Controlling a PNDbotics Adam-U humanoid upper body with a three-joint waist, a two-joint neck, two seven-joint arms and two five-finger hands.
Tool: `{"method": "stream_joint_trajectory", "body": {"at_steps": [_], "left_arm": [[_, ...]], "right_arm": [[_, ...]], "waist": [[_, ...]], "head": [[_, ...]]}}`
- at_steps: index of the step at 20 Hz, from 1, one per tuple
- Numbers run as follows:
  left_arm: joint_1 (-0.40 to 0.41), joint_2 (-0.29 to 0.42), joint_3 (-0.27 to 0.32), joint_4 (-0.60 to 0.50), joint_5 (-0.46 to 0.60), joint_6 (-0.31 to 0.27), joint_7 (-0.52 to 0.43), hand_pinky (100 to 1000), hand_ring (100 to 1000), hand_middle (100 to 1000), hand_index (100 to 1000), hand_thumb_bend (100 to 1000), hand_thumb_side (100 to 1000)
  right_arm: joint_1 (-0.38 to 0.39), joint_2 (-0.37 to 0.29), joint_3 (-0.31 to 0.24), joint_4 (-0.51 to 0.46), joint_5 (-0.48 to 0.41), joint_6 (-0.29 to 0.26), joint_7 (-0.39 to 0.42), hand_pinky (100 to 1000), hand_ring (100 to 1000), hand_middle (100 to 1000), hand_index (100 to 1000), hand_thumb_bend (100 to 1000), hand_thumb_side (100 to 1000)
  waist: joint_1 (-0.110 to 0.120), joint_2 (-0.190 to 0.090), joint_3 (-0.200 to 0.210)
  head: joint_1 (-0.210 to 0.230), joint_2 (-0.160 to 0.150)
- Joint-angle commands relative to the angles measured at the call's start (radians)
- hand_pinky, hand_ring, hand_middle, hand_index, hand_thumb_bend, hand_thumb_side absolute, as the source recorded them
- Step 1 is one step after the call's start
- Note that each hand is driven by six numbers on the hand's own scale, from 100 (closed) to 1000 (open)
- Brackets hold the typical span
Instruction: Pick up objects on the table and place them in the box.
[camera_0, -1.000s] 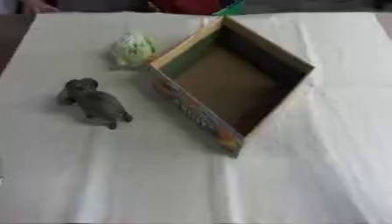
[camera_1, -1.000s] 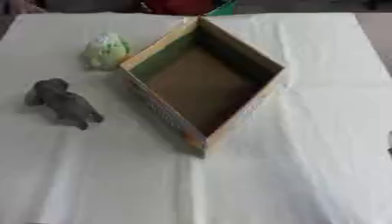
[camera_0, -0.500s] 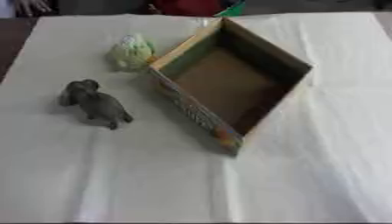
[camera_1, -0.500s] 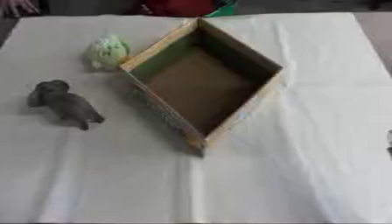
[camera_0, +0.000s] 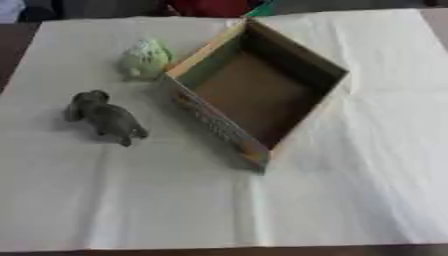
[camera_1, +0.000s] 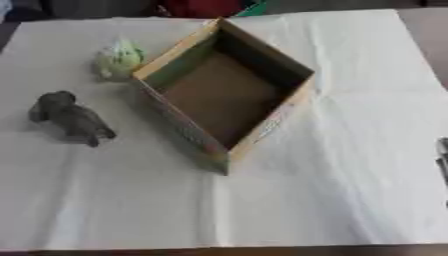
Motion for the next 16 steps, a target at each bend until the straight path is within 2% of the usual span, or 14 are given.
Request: {"method": "stream_joint_trajectory", "body": {"at_steps": [1, 2, 5, 7, 9, 10, 13, 16], "left_arm": [[-0.032, 0.101, -0.032, -0.013, -0.046, 0.018, -0.044, 589, 747, 805, 912, 203, 901], [-0.042, 0.123, -0.045, -0.007, -0.059, 0.015, -0.058, 587, 750, 805, 913, 215, 907], [-0.067, 0.189, -0.072, 0.022, -0.1, -0.005, -0.099, 580, 764, 813, 923, 375, 958], [-0.081, 0.233, -0.081, 0.045, -0.127, -0.021, -0.126, 576, 765, 811, 925, 430, 975], [-0.094, 0.277, -0.089, 0.063, -0.154, -0.041, -0.152, 563, 768, 810, 935, 590, 1000], [-0.1, 0.299, -0.094, 0.073, -0.168, -0.052, -0.166, 562, 769, 810, 936, 599, 1000], [-0.117, 0.367, -0.112, 0.099, -0.209, -0.087, -0.208, 554, 783, 809, 953, 742, 1000], [-0.126, 0.435, -0.125, 0.111, -0.251, -0.118, -0.25, 552, 788, 810, 953, 808, 1000]], "right_arm": [[-0.006, -0.033, 0.0, -0.019, 0.004, 0.0, -0.001, 796, 991, 711, 831, 100, 963], [-0.007, -0.034, 0.0, -0.019, 0.003, 0.0, 0.0, 796, 991, 711, 831, 100, 963], [-0.01, -0.034, 0.004, -0.019, 0.001, 0.0, 0.003, 796, 994, 711, 831, 100, 962], [-0.012, -0.034, 0.006, -0.019, -0.001, 0.0, 0.005, 796, 995, 711, 831, 100, 962], [-0.015, -0.035, 0.009, -0.019, -0.002, -0.002, 0.007, 796, 997, 711, 831, 100, 961], [-0.016, -0.036, 0.01, -0.019, -0.002, -0.002, 0.008, 796, 997, 711, 831, 100, 961], [-0.017, -0.039, 0.012, -0.019, -0.003, -0.005, 0.011, 796, 1000, 711, 831, 100, 952], [-0.022, -0.04, 0.015, -0.019, -0.003, -0.006, 0.014, 796, 1000, 711, 831, 100, 953]], "waist": [[0.0, -0.022, -0.001], [0.0, -0.023, -0.002], [-0.003, -0.023, -0.006], [-0.006, -0.021, -0.01], [-0.008, -0.019, -0.014], [-0.009, -0.018, -0.017], [-0.013, -0.013, -0.022], [-0.018, -0.005, -0.027]], "head": [[-0.005, 0.004], [-0.005, 0.003], [0.003, 0.004], [0.012, 0.005], [0.02, 0.006], [0.023, 0.005], [0.031, 0.001], [0.04, -0.007]]}}
